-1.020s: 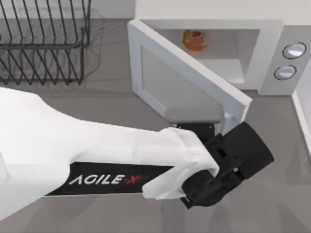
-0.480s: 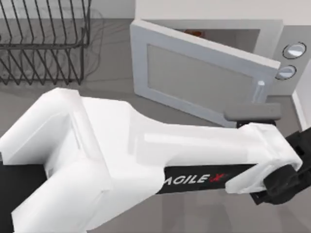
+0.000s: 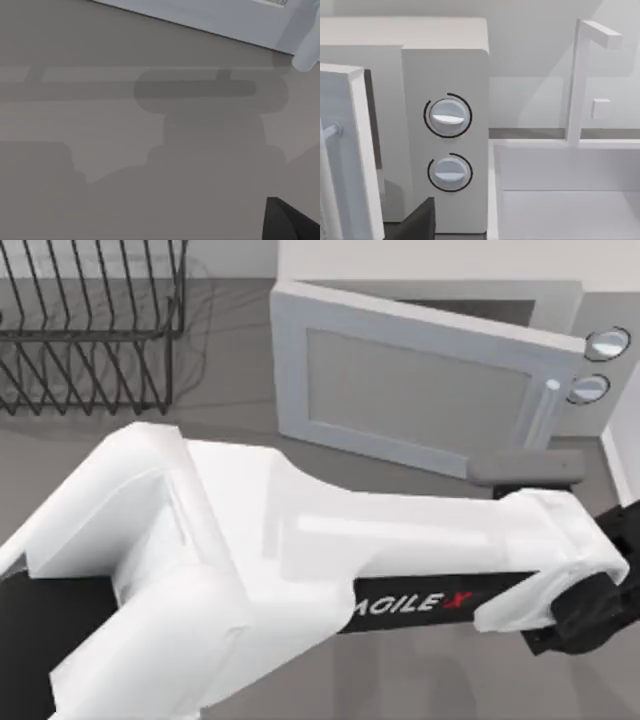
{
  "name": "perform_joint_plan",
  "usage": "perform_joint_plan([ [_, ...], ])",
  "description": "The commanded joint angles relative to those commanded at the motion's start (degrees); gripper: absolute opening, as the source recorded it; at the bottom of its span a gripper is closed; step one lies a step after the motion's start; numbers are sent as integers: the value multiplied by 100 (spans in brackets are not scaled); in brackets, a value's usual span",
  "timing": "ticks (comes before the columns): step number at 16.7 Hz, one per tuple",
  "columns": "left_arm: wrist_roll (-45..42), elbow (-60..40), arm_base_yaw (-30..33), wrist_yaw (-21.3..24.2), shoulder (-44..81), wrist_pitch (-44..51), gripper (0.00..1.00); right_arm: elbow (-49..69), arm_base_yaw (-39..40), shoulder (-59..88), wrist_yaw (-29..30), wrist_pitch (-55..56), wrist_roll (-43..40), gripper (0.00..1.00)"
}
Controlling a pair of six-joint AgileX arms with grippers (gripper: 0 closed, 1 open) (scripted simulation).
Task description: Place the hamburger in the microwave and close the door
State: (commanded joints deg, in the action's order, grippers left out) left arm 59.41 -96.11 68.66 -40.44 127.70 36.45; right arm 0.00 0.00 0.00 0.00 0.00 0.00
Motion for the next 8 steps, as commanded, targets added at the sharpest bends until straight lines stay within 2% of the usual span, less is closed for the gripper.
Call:
perform_joint_plan([
  [6, -1070, -1158, -891, 397, 803, -335, 0, 0, 0, 0, 0, 0, 0, 100],
  [8, -1163, -1251, -979, 443, 887, -376, 0, 0, 0, 0, 0, 0, 0, 100],
])
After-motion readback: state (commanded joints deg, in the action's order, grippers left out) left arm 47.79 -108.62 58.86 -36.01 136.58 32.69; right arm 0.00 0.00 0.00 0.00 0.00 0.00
